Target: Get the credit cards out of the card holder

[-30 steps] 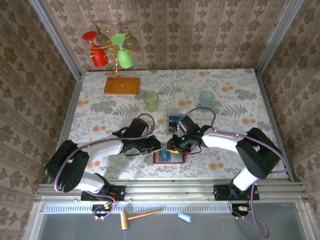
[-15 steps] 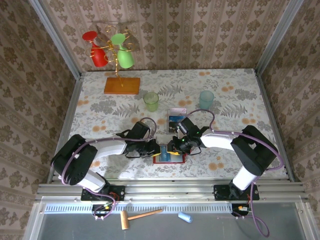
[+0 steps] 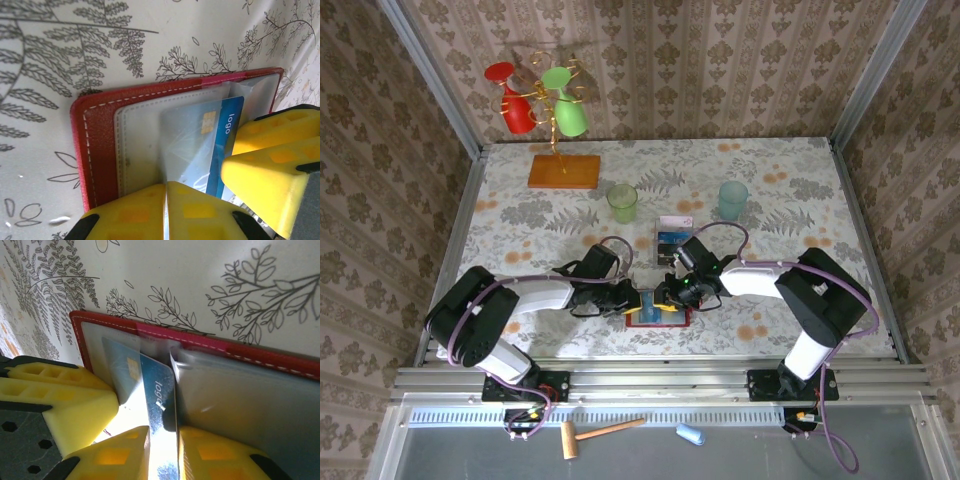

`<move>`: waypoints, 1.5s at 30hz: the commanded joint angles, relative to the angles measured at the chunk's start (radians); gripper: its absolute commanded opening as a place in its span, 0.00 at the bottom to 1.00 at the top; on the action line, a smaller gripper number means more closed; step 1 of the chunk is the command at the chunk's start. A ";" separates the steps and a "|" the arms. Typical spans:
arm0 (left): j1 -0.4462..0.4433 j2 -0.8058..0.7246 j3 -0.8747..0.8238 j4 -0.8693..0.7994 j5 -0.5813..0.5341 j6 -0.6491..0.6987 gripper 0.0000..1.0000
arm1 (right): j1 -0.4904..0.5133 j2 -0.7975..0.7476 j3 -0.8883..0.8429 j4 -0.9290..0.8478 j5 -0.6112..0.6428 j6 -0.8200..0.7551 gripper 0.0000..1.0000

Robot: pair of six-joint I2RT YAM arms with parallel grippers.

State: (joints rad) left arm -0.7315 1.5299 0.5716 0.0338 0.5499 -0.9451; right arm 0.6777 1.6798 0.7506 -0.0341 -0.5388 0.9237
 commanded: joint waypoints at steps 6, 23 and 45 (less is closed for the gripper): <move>0.008 0.017 -0.022 -0.042 -0.015 0.020 0.11 | -0.008 -0.038 -0.020 -0.005 0.007 0.015 0.13; 0.036 -0.047 -0.014 -0.087 -0.012 0.034 0.13 | -0.056 -0.170 -0.020 -0.165 0.060 -0.075 0.05; 0.102 -0.212 -0.024 -0.101 -0.043 0.038 0.19 | -0.116 -0.155 0.453 -0.804 0.393 -1.020 0.00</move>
State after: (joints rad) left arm -0.6445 1.3464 0.5667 -0.0525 0.5220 -0.9321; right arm 0.5655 1.4780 1.1454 -0.6979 -0.2386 0.1440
